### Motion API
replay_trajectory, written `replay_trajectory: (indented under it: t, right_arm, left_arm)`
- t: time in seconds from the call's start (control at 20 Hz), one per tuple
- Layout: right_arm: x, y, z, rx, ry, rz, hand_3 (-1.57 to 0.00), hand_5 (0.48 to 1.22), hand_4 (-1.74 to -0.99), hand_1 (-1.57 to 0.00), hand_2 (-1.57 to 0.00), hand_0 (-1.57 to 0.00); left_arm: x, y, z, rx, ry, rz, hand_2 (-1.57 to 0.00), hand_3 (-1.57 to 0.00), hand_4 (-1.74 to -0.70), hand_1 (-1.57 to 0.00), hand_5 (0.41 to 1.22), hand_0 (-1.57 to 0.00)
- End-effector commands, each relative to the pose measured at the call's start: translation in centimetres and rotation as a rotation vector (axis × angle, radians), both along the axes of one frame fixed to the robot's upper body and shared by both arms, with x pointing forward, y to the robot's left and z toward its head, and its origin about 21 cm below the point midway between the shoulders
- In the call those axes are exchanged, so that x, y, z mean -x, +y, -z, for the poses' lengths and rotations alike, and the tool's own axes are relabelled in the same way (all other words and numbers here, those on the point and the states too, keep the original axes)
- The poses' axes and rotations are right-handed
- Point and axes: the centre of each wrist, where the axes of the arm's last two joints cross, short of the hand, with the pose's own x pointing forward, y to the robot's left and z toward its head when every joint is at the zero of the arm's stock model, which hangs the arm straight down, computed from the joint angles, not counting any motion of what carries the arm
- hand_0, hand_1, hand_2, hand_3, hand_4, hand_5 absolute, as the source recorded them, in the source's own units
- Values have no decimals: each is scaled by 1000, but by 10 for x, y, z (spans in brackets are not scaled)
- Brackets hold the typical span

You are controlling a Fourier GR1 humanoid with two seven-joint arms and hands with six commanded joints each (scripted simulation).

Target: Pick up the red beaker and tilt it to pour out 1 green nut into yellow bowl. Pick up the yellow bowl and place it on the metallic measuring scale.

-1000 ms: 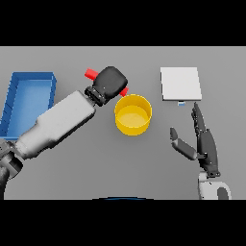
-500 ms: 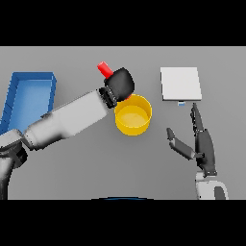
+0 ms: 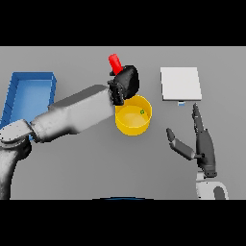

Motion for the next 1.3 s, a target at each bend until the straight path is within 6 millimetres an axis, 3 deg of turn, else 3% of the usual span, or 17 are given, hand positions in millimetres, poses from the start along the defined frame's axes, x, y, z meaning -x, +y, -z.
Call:
replay_trajectory:
  t: [0.0, 0.2, 0.35, 0.4, 0.45, 0.55, 0.7, 0.8, 1.0, 1.25]
  right_arm:
    - [1, 2, 2, -2, -12, -8, 1, 591, -1206, 1, 1, 1]
    - [4, 1, 0, 11, -32, -4, 1, 594, -1207, 1, 1, 1]
    - [1, 1, 1, 13, -17, -5, 1, 592, -1209, 1, 1, 1]
    - [-1, 3, -1, 15, -27, -4, 1, 592, -1203, 1, 1, 1]
    - [-2, 2, 0, 14, -20, -4, 1, 592, -1201, 1, 1, 1]
    - [-3, 2, -2, 1, -35, -9, 1, 596, -1186, 1, 1, 1]
    - [-4, 2, -2, -32, -31, -25, 1, 593, -1182, 1, 1, 1]
    - [-7, 5, -3, -49, -26, -35, 1, 597, -1193, 1, 1, 1]
    - [-9, 2, 0, -52, -25, -47, 1, 592, -1222, 1, 1, 1]
    - [-8, -6, 3, -33, -36, -64, 1, 586, -1222, 1, 1, 1]
  left_arm:
    - [-1, 1, -2, -29, -7, 15, -1571, -1570, -1735, -1571, 1221, -1571]
    - [-6, -3, -15, -75, -34, 52, -1571, -1570, -1733, -1571, 1221, -1571]
    - [-17, 0, -52, -46, -73, 44, -1571, -1571, -1729, -1571, 1221, -1571]
    - [-24, 3, -64, -23, -100, 39, -1571, -1494, -1727, -1571, 1221, -1571]
    - [-29, 7, -84, 2, -131, 19, -1399, -1509, -1676, -1571, 1221, -1571]
    - [-40, 16, -119, 76, -162, -15, -1461, -1041, -1699, -1571, 1221, -1571]
    - [-55, 32, -165, 217, -223, -121, -1515, -1300, -1709, -1571, 1221, -1571]
    - [-64, 50, -186, 367, -211, -227, -1535, -1397, -1720, -1571, 1221, -1571]
    - [-85, 124, -199, 806, -180, -536, -1556, -1360, -1732, -1571, 1221, -1571]
    - [-87, 215, -179, 1261, -113, -703, -1566, -1426, -1738, -1571, 1221, -1571]
